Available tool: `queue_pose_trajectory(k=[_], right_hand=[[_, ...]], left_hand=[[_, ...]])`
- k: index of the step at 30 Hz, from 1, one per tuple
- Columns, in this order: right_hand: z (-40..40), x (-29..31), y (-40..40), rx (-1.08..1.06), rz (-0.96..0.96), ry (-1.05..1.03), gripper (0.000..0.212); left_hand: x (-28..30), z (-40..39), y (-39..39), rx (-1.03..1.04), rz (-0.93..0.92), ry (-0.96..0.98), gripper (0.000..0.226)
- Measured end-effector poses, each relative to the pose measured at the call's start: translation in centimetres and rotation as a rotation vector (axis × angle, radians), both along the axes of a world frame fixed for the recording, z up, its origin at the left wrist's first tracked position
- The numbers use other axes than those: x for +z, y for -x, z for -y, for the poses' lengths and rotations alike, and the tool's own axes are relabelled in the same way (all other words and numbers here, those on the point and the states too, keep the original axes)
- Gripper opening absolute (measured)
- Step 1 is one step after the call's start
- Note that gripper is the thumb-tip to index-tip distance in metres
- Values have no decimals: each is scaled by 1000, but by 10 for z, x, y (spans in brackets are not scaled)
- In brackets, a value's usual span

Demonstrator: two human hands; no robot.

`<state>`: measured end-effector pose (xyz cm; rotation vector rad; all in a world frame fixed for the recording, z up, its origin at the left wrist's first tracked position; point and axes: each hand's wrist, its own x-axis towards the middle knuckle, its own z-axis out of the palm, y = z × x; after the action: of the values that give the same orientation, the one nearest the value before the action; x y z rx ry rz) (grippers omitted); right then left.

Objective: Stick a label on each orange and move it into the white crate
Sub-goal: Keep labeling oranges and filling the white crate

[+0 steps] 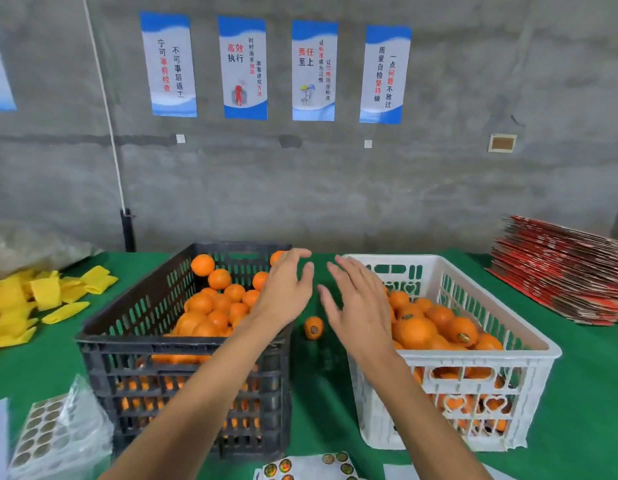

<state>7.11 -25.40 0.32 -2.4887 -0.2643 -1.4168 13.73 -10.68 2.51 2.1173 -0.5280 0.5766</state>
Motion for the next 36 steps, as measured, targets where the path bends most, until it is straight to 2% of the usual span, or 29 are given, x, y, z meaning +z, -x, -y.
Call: queue_pose_trajectory(k=[2, 3, 6, 9, 10, 12, 14, 18, 22, 24, 26, 27, 30, 33, 34, 36], right_hand=[[-37, 11, -16, 113, -46, -29, 41], [-54, 17, -23, 165, -106, -50, 40], [-97, 28, -46, 273, -308, -131, 37], [-122, 23, -62, 310, -427, -131, 36], [-125, 19, -66, 301, -458, -93, 35], [-126, 11, -71, 279, -528, -37, 35], [-124, 8, -73, 282, -564, -29, 35], [-122, 6, -68, 293, -575, -20, 33], [-125, 4, -65, 294, -593, -15, 31], [-126, 4, -64, 294, -606, -10, 32], [-126, 3, -63, 295, -608, -14, 32], [-125, 3, -63, 297, -608, -18, 33], [-126, 4, -62, 304, -605, -23, 33], [-126, 4, -63, 302, -597, -20, 32], [-126, 3, -63, 302, -598, -25, 32], [-126, 4, -64, 299, -598, -35, 30]], left_hand=[[-1, -50, -17, 150, -53, -157, 33], [-1, -76, -25, 225, -135, -271, 38], [-2, -147, -42, 374, -555, -715, 51], [-10, -194, -51, 308, -967, -1161, 37], [-15, -200, -55, 288, -1076, -1227, 41], [-21, -200, -63, 293, -1197, -1245, 57], [-19, -191, -67, 305, -1236, -1247, 66], [-27, -193, -81, 260, -1172, -1259, 60], [-41, -200, -84, 116, -1133, -1184, 63], [-47, -200, -86, 179, -1043, -1056, 77], [-46, -200, -87, 153, -1055, -994, 98], [-45, -200, -88, 133, -1072, -1006, 100], [-41, -200, -89, 83, -1134, -1036, 84], [-46, -202, -92, 116, -1115, -1020, 99], [-48, -203, -92, 119, -1109, -1009, 98], [-50, -200, -88, 135, -1077, -943, 85]])
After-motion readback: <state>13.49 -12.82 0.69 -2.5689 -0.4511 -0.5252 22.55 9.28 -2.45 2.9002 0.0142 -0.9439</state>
